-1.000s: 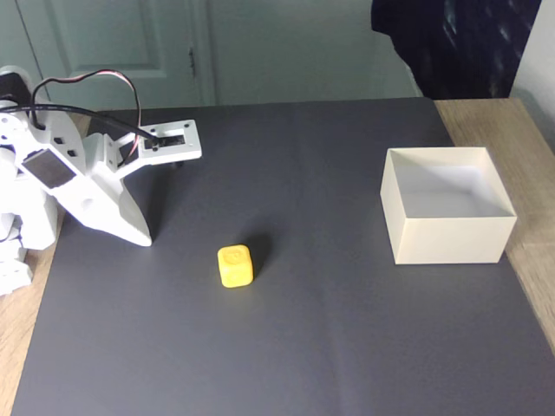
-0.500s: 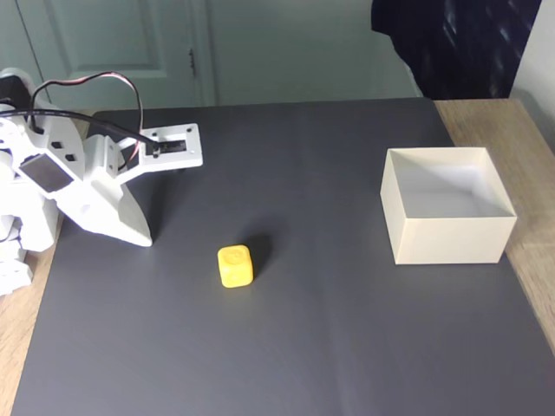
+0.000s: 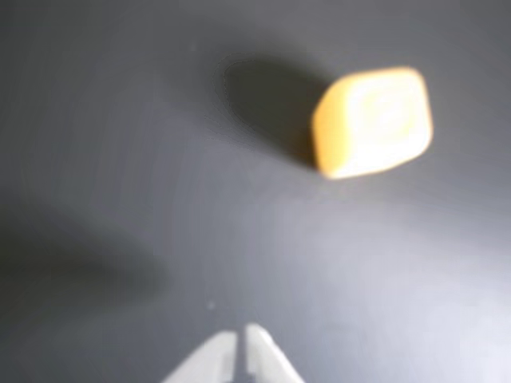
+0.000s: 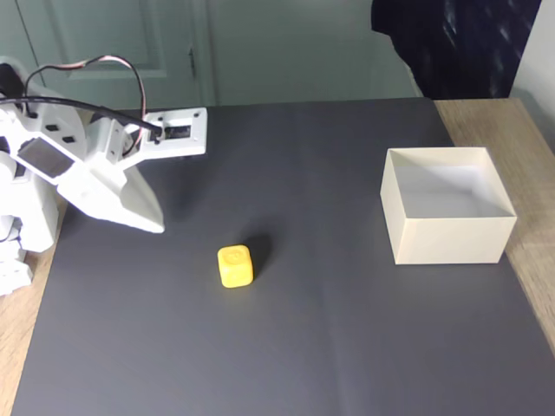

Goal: Grasp a cube block and put it in the white box.

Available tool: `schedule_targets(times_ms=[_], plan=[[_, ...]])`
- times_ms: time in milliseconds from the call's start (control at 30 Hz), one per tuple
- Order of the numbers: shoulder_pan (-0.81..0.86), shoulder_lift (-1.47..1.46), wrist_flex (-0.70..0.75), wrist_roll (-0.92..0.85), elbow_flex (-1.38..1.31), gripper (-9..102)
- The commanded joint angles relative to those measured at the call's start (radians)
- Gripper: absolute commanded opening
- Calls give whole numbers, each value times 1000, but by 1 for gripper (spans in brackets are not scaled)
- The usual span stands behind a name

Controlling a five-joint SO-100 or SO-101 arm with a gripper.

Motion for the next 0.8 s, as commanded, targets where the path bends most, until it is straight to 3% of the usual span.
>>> schedule_targets(times_ms=[0, 233, 367, 767], plan=[[41, -121, -72, 28, -97, 5], [117, -486, -272, 86, -279, 10], [166, -646, -368, 121, -353, 18], [270, -914, -495, 176, -446, 26]])
